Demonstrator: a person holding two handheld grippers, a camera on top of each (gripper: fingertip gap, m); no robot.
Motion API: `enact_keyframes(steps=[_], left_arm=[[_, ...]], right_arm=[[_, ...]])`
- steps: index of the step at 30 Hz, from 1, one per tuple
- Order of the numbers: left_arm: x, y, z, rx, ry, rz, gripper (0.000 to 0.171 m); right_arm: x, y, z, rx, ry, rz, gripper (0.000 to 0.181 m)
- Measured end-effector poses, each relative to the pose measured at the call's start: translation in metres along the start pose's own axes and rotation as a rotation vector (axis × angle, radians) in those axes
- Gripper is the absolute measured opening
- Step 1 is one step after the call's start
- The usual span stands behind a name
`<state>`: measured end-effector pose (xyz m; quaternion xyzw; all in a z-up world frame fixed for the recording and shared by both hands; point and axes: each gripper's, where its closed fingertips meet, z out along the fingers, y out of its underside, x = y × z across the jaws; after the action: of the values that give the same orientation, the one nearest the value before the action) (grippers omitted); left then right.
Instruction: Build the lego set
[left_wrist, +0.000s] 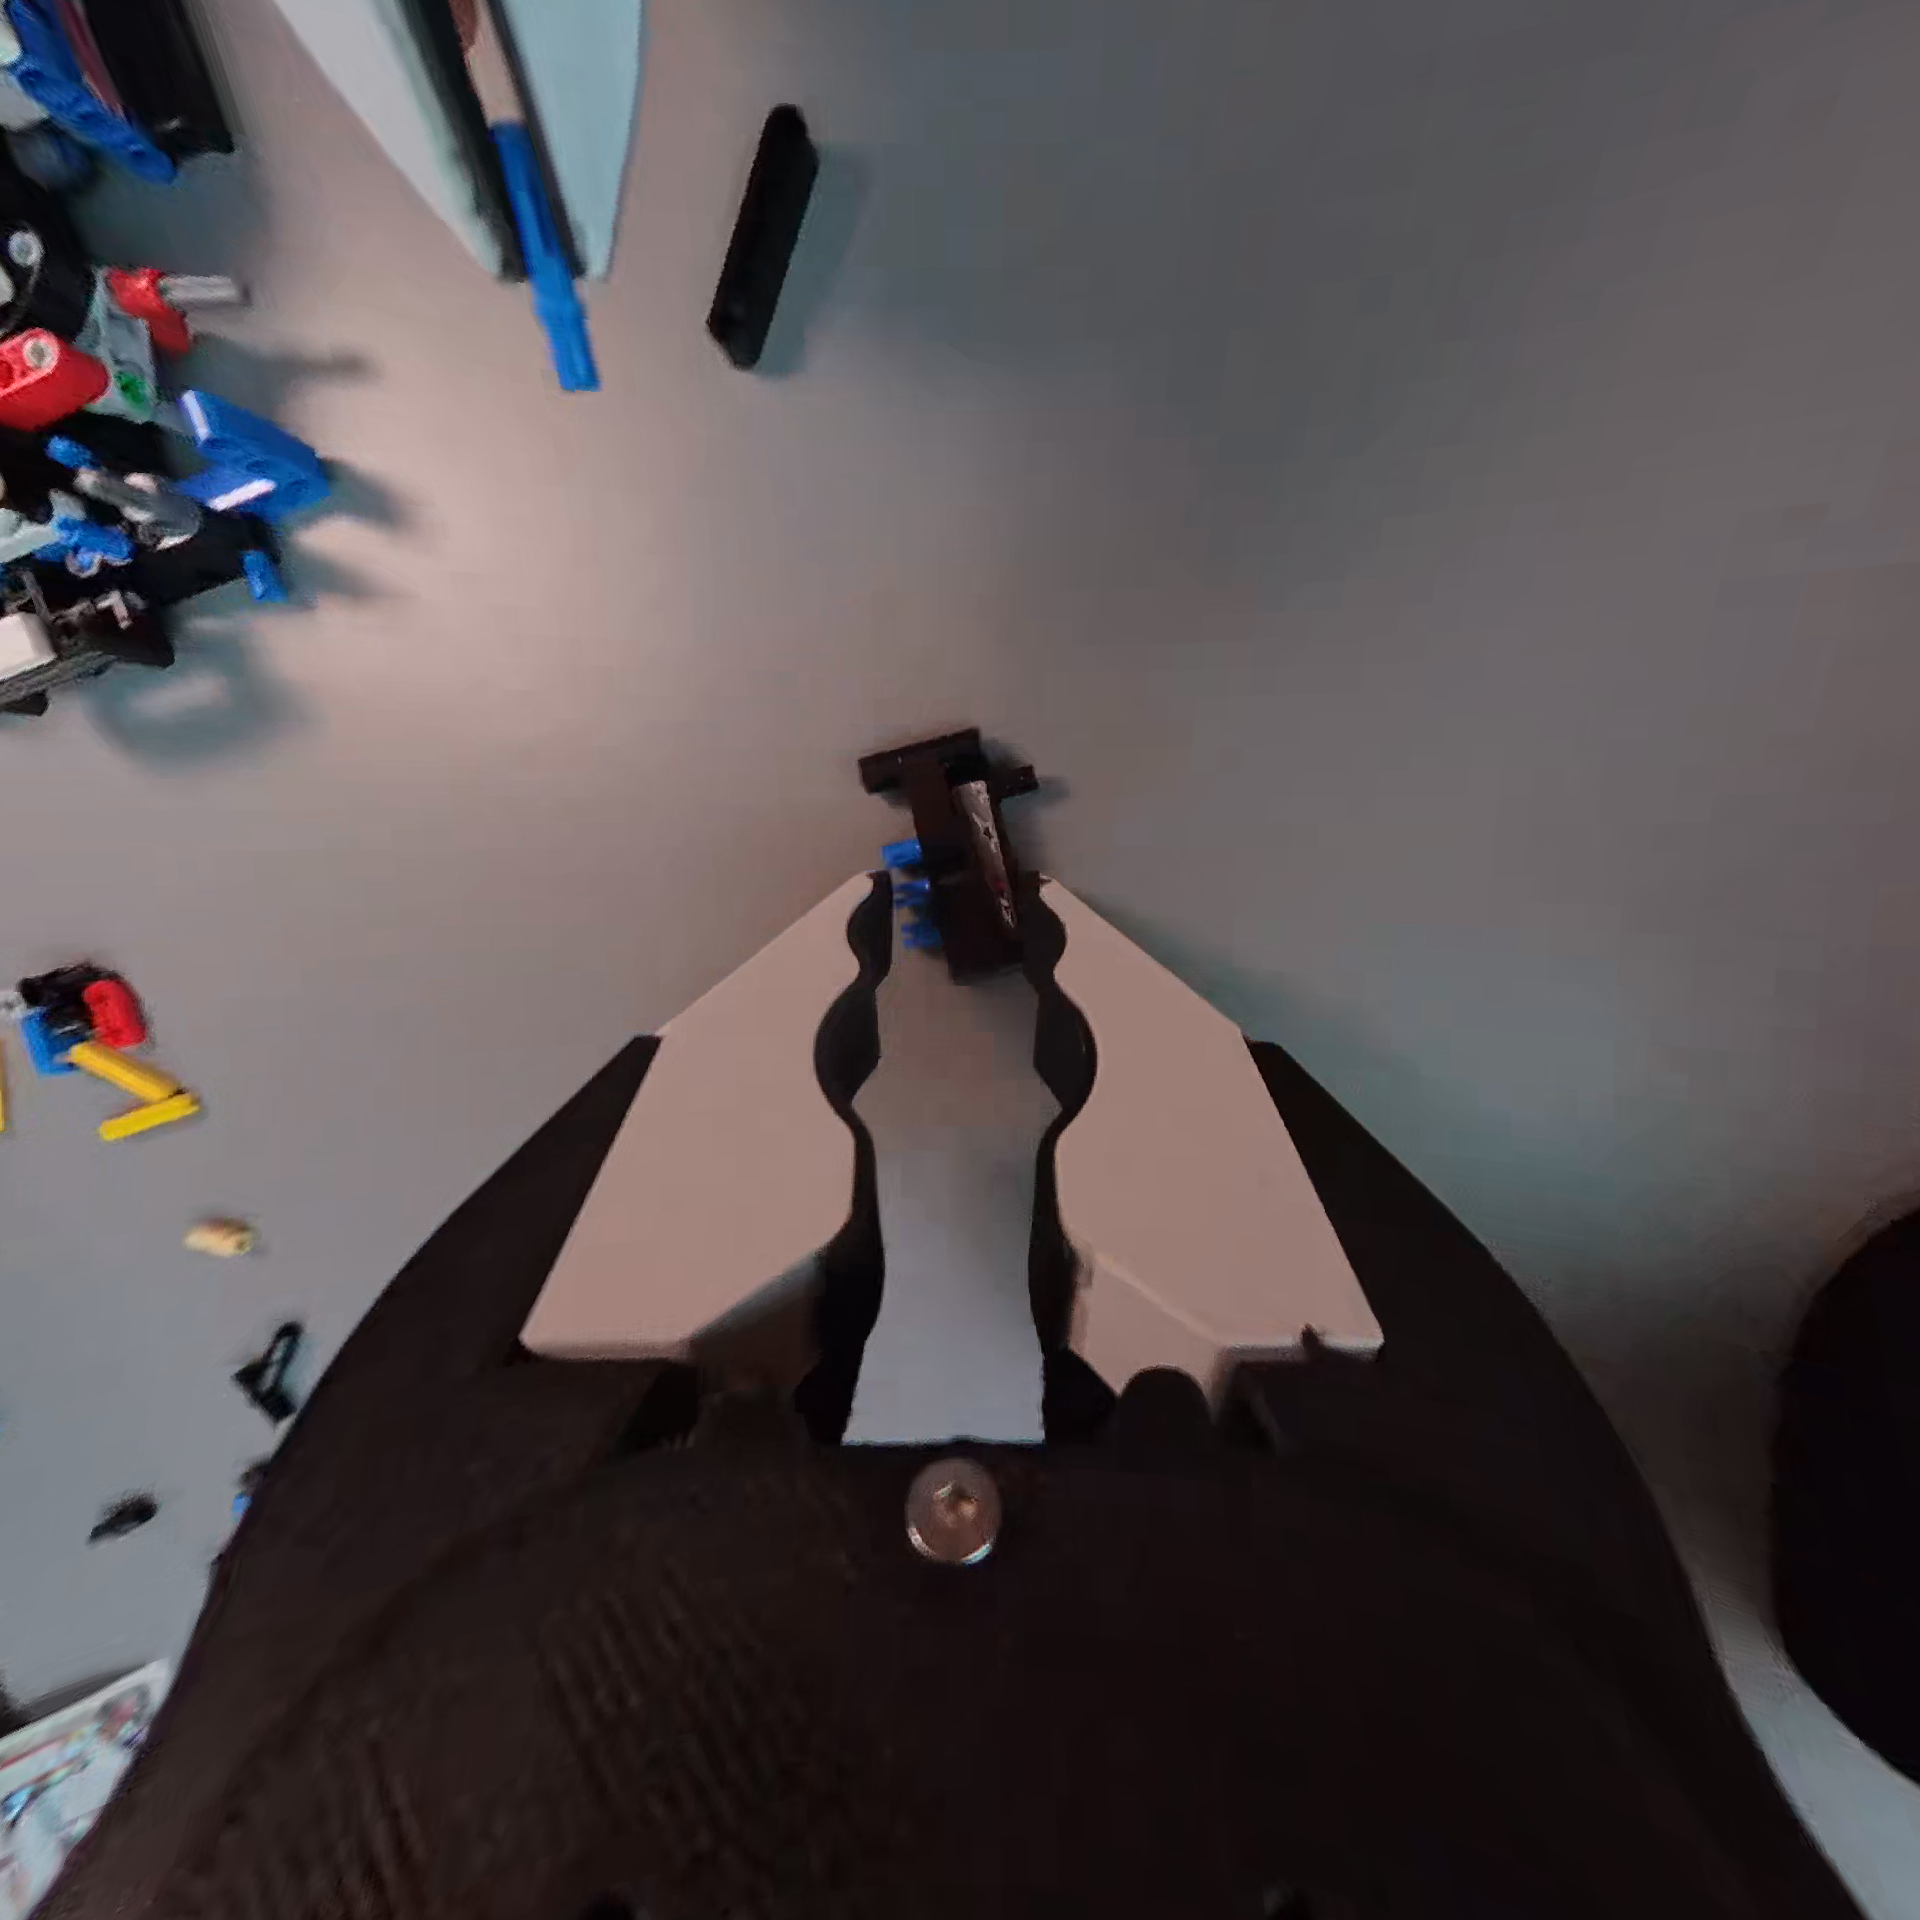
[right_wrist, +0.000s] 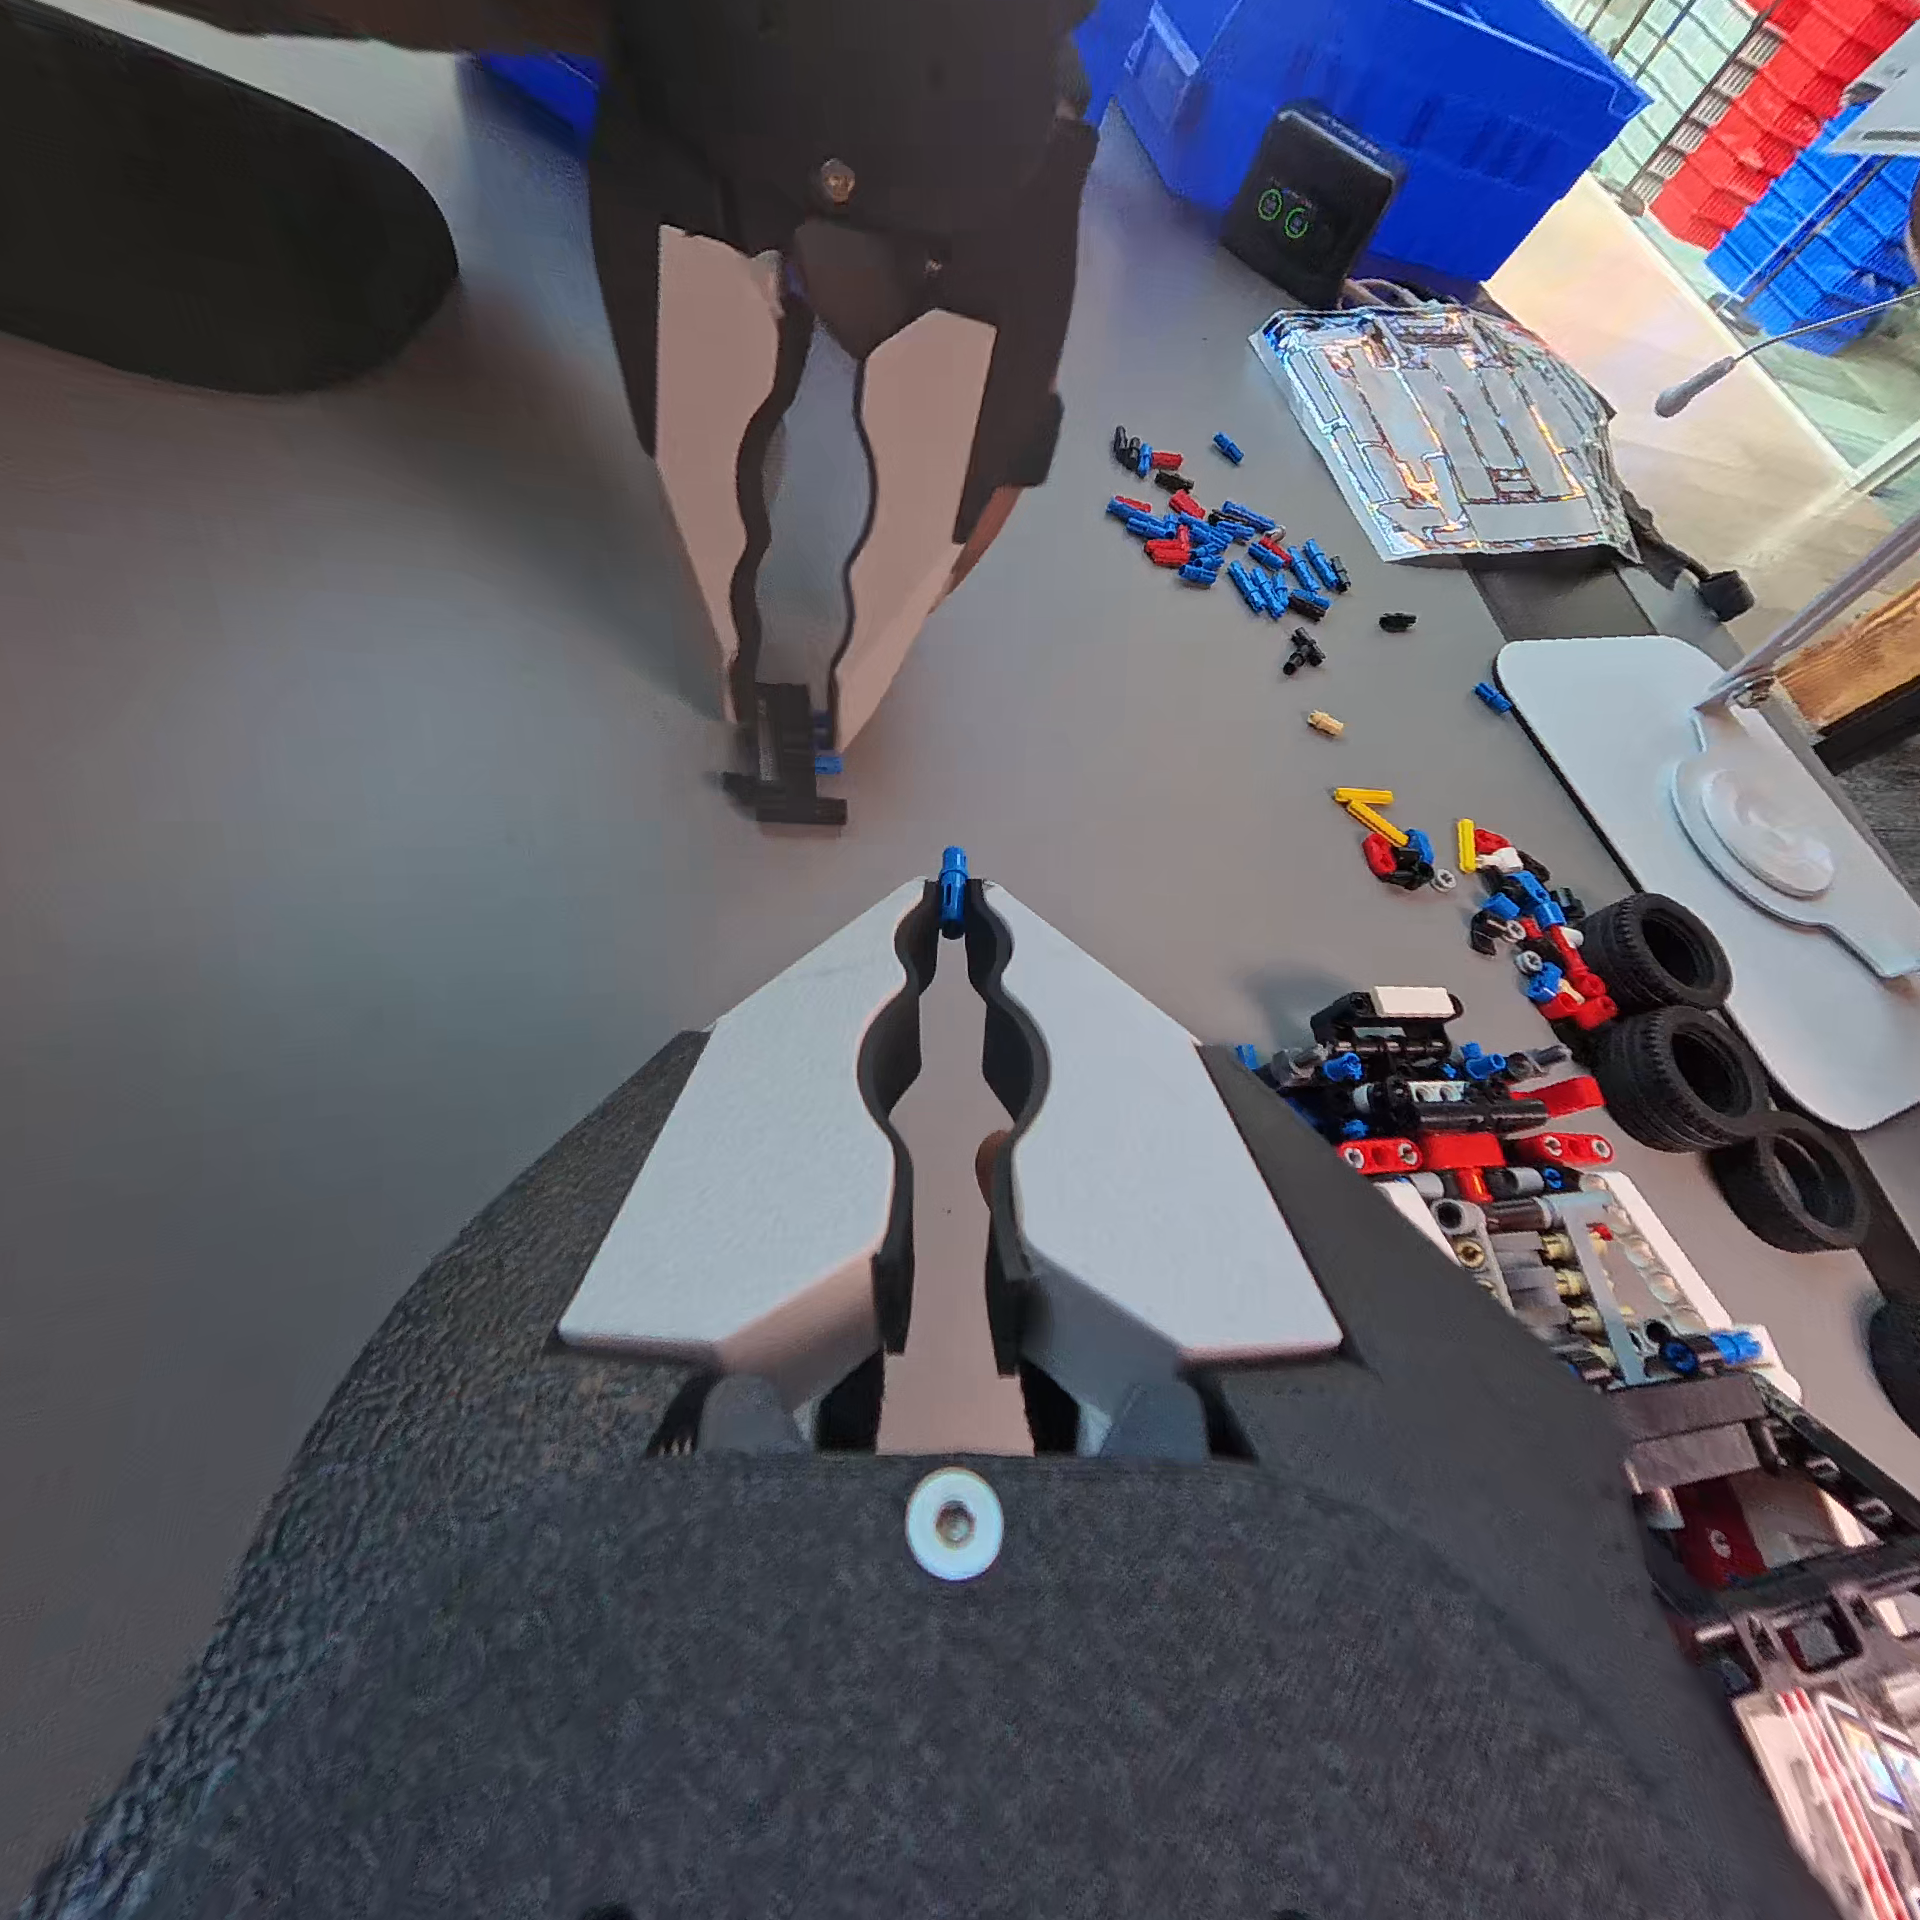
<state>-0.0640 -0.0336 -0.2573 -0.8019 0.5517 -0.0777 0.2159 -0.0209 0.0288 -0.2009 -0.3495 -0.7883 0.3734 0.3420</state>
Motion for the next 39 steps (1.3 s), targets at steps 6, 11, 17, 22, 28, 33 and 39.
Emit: enact_keyframes(steps=[6,11,17,22,28,33,39], left_arm=[[-0.063,0.041,-0.025,-0.123,-0.332,-0.166,0.018],[-0.038,0.03,-0.023,0.078,-0.286,-0.469,0.038],[-0.013,0.01,0.0,0.196,-0.185,-0.495,0.072],[-0.016,0.004,0.005,0.198,-0.163,-0.508,0.053],[-0.004,-0.003,0.005,0.252,-0.154,-0.465,0.048],[0.005,-0.045,-0.018,0.612,-0.126,-0.484,0.048],[0.005,-0.061,-0.031,0.698,-0.129,-0.481,0.048]], right_arm=[[0.002,0.001,-0.003,0.005,-0.001,0.003,0.002],[0.003,0.0,-0.006,0.016,0.0,0.005,0.002],[0.0,-0.004,-0.005,0.036,-0.019,0.02,0.002],[-0.007,-0.005,-0.003,0.026,-0.031,0.005,0.002],[-0.018,-0.012,-0.003,0.073,-0.076,-0.009,0.002],[-0.045,-0.027,0.0,0.127,-0.134,-0.134,0.002],[-0.053,-0.037,-0.001,0.122,-0.092,-0.268,0.002]])
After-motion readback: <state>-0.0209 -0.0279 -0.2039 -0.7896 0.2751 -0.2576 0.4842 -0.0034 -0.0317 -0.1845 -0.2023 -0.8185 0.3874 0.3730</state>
